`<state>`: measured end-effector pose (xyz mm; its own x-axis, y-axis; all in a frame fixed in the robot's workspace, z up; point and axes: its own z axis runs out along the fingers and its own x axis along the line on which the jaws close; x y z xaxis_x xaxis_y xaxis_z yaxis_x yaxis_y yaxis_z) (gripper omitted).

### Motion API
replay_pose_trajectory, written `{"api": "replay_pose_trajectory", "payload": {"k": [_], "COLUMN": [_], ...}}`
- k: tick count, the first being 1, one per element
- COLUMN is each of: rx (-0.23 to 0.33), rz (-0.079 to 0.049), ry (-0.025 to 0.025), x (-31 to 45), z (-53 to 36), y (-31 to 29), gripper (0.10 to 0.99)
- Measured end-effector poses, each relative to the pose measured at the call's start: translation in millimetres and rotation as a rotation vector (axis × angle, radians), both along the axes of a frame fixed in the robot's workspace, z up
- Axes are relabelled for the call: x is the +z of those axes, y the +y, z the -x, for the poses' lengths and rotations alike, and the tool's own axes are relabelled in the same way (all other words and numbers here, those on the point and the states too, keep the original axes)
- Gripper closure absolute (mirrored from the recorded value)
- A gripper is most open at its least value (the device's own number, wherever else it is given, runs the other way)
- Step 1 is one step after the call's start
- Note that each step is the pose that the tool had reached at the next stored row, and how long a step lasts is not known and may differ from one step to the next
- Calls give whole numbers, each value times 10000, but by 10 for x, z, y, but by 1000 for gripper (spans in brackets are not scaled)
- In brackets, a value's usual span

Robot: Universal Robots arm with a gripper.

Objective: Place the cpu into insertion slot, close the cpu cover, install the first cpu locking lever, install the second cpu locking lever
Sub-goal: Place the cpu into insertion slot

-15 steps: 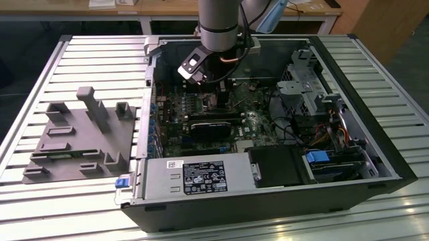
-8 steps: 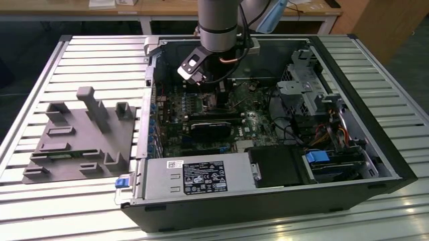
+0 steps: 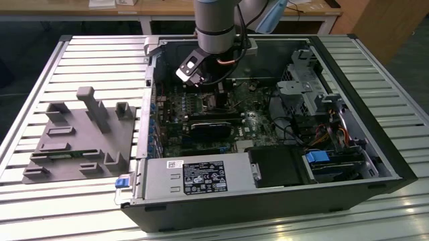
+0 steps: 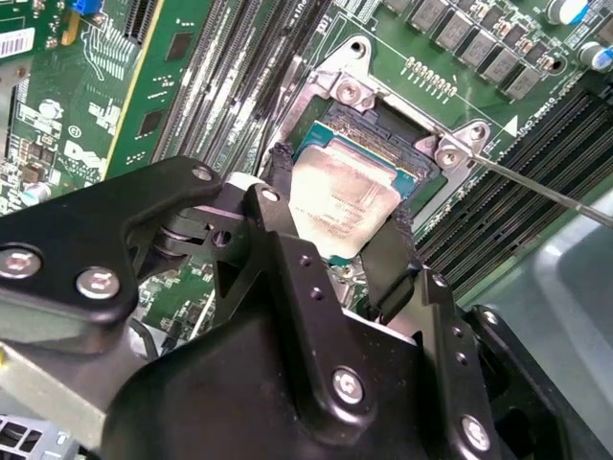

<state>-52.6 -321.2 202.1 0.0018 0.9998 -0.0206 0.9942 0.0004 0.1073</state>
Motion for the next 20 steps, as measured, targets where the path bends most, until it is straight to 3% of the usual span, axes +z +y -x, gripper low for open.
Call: {"api": "replay_pose_trajectory", "payload": {"k": [2, 6, 20], "rx": [0, 0, 0], "rz": [0, -3, -2], "ry": [-36, -61, -66], "x": [-5, -20, -76], "z": [17, 34, 37], "y": [7, 30, 36], "gripper": [549, 549, 549]}}
